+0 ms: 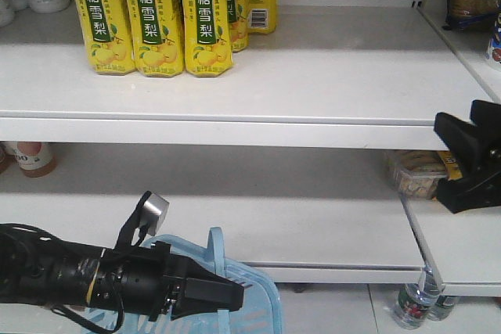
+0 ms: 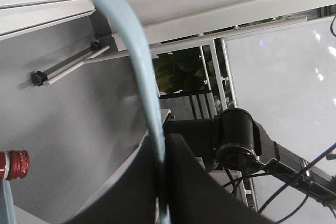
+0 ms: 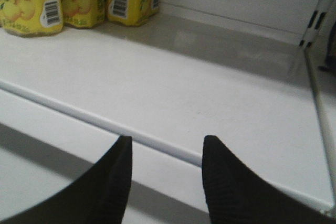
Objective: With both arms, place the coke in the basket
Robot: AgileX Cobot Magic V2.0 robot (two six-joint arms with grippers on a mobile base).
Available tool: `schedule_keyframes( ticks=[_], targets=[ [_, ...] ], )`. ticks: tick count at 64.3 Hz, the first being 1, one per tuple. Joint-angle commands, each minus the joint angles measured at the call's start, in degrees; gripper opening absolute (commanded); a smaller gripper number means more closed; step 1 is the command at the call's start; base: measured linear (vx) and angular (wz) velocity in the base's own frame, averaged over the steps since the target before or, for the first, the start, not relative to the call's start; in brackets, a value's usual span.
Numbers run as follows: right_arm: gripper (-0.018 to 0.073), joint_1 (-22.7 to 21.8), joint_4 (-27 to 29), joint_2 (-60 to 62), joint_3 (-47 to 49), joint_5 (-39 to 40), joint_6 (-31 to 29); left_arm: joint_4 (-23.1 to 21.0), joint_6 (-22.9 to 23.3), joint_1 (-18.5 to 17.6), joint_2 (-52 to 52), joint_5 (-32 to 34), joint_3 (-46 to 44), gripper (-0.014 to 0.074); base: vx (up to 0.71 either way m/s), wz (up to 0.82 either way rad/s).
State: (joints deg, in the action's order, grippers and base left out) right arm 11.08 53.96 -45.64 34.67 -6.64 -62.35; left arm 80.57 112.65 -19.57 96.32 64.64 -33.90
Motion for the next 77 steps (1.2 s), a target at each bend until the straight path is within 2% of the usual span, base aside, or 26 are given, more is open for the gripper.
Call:
schedule_keyframes(
  ticks=[1, 7, 17, 25, 29, 37, 48, 64, 77],
  targets=[
    [0.0313, -0.3, -0.1, 0.7, 1.7, 7.1, -1.0, -4.9, -0.8, -0.3, -2.5, 12.4, -1.3, -0.0006, 0.0, 0.0],
    [0.0313, -0.3, 0.0, 0.7, 1.7, 11.9, -4.5, -4.9, -0.8, -0.3, -2.5, 12.4, -1.3, -0.0006, 0.0, 0.0],
    [0.0313, -0.3, 1.3, 0.7, 1.2, 21.7, -14.7, -4.9, -0.8, -0.3, -2.5, 12.4, -1.3, -0.0006, 0.0, 0.0],
    [0.0313, -0.3, 6.9, 0.7, 1.2, 26.0, -24.9, -4.9, -0.8, -0.3, -2.5, 12.4, -1.3, -0.0006, 0.0, 0.0],
    [0.0313, -0.3, 11.7, 0.7, 1.2, 27.7, -30.8, -4.9, -0.8, -0.3, -2.5, 12.4, -1.3, -0.0006, 0.0, 0.0],
    [0.0313, -0.3, 27.5, -0.2, 1.2, 32.2, -40.5, -4.9, -0.8, -0.3, -2.5, 12.4, -1.3, -0.0006, 0.0, 0.0],
    [0.0313, -0.1, 48.3, 0.1, 1.2, 32.3, -48.5, -4.9, -0.8, -0.3, -2.5, 12.4, -1.3, -0.0006, 0.0, 0.0],
    [0.0311, -0.1, 48.2, 5.9, -5.4, 19.1, -48.9, -4.9, -0.8, -0.3, -2.5, 12.4, -1.3, -0.0006, 0.0, 0.0],
    [0.0311, -0.1, 48.2, 10.9, -10.9, 15.4, -48.7, -4.9, -0.8, -0.3, -2.5, 12.4, -1.3, -0.0006, 0.0, 0.0]
  ],
)
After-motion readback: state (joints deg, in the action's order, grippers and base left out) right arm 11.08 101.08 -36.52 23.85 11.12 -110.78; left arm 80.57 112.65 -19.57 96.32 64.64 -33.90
